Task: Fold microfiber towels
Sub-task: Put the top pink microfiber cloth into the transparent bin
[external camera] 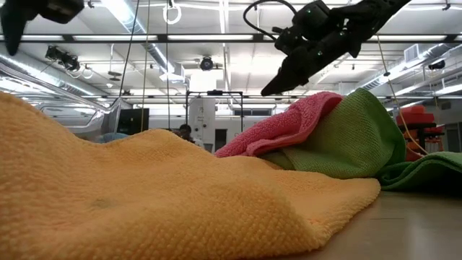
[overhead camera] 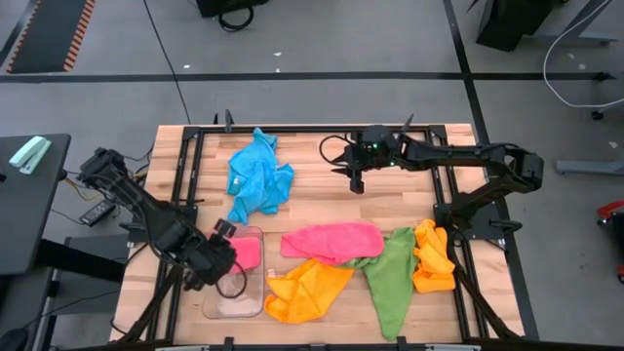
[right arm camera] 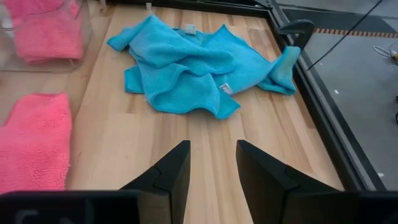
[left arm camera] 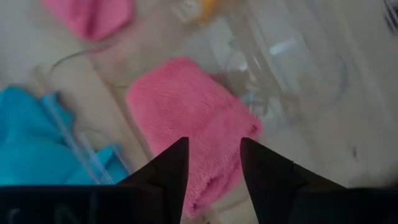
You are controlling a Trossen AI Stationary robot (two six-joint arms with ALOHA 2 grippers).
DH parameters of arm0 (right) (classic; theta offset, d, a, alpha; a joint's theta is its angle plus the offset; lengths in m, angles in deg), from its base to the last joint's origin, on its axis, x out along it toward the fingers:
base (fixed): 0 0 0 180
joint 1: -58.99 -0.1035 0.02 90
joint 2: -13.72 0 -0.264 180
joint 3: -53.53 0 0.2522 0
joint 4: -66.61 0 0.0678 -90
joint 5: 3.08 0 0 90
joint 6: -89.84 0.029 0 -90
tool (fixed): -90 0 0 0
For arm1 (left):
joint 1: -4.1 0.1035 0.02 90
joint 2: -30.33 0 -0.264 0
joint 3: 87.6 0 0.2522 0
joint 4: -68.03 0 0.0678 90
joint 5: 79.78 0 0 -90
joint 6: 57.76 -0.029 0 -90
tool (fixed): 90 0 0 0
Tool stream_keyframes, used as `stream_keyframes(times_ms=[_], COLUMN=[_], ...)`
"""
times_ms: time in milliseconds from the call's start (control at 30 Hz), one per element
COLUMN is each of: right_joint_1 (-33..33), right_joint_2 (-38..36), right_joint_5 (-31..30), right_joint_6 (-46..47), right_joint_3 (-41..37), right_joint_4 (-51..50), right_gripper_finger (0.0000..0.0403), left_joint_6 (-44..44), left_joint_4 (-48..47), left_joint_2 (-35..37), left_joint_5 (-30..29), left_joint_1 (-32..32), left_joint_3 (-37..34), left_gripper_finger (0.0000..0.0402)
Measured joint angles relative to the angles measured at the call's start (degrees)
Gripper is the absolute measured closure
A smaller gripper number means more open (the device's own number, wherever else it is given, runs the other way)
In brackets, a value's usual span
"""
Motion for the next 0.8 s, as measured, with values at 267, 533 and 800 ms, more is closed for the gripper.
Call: stream_keyframes(times_ms=[267,533,800], right_joint_1=[-2.6,-2.9,-2.9], right_joint_2=[0.0,0.0,0.0], right_joint_5=[0.0,0.0,0.0], right_joint_6=[-0.1,-1.3,-1.6], right_joint_3=[0.0,0.0,-0.2], right_joint_4=[0.2,0.1,0.2], right_gripper_finger=[0.0265,0.0265,0.0265], left_joint_6=[4.4,5.6,2.3], left_joint_4=[10.6,11.8,10.6], left_joint_2=[-4.7,-13.7,-22.3], left_joint_5=[1.4,11.1,12.7], left_joint_1=[5.8,11.3,12.1], left_joint_3=[-1.7,-1.8,-2.1], left_gripper_finger=[0.0299,0.0299,0.0302])
